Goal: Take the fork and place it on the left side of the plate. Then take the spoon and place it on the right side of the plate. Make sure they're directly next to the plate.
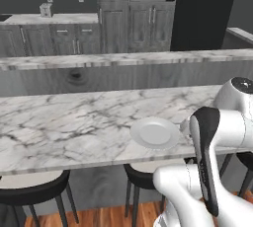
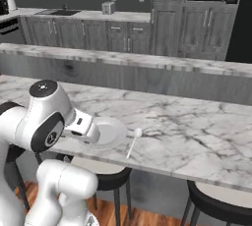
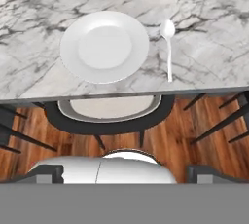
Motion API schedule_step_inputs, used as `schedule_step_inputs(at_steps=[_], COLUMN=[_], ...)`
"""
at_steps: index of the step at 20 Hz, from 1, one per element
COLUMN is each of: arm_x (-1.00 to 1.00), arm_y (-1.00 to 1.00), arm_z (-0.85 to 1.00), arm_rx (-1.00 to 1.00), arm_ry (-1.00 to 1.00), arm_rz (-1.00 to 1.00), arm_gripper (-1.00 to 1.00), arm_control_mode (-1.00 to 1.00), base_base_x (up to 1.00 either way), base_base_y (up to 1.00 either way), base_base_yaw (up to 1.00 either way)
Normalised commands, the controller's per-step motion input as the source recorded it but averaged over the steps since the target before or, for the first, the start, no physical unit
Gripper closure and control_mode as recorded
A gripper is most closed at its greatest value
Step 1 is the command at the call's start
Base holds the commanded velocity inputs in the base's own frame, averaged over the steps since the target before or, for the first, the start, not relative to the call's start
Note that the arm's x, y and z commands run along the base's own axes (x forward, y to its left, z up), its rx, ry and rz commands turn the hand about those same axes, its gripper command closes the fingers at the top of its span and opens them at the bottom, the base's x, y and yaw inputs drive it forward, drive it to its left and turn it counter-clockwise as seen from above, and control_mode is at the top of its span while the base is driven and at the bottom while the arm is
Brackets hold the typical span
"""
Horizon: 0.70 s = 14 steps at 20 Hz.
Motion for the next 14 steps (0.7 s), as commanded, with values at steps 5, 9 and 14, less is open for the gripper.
schedule_step_inputs(at_steps=[5,9,14], arm_x=[0.0,0.0,0.0], arm_y=[0.0,0.0,0.0], arm_z=[0.0,0.0,0.0], arm_rx=[0.0,0.0,0.0], arm_ry=[0.0,0.0,0.0], arm_rz=[0.0,0.0,0.0], arm_gripper=[-1.0,-1.0,-1.0], arm_control_mode=[1.0,1.0,1.0], base_base_x=[-0.17,-0.06,-0.09], base_base_y=[0.86,1.0,1.0], base_base_yaw=[0.09,0.08,0.09])
